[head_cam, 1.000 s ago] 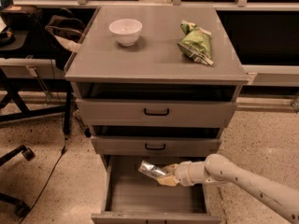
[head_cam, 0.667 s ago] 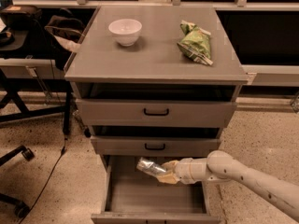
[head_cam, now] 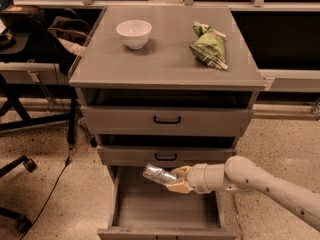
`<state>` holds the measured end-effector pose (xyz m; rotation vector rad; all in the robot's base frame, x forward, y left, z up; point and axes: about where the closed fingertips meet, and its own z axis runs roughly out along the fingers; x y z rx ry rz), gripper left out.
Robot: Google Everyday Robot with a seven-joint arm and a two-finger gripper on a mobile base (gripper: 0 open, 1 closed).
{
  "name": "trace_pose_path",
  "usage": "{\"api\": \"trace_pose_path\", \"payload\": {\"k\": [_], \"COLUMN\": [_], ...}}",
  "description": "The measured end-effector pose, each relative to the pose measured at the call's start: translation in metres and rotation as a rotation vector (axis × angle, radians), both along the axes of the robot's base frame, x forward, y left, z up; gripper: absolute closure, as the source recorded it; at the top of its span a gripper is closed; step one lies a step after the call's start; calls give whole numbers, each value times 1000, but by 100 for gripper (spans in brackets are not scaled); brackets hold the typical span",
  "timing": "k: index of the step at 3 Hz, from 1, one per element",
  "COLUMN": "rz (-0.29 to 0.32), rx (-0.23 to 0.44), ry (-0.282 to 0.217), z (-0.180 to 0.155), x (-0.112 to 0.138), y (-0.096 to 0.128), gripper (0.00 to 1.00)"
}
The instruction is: Pick redbull can from bottom drawer and place on counter
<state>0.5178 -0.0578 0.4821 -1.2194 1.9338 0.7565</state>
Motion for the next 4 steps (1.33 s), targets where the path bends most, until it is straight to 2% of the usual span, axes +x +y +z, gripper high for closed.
{"api": "trace_pose_path", "payload": {"k": [1,2,3,4], "rz": [10,37,59,93], "rx": [29,78,129,158], "ry": [-58,-140,-241,-368], "z": [56,128,202,285], "x": [-7,-20,-37,-52], "y": [-8,-19,-34,-42], "gripper": [100,100,100,100]}}
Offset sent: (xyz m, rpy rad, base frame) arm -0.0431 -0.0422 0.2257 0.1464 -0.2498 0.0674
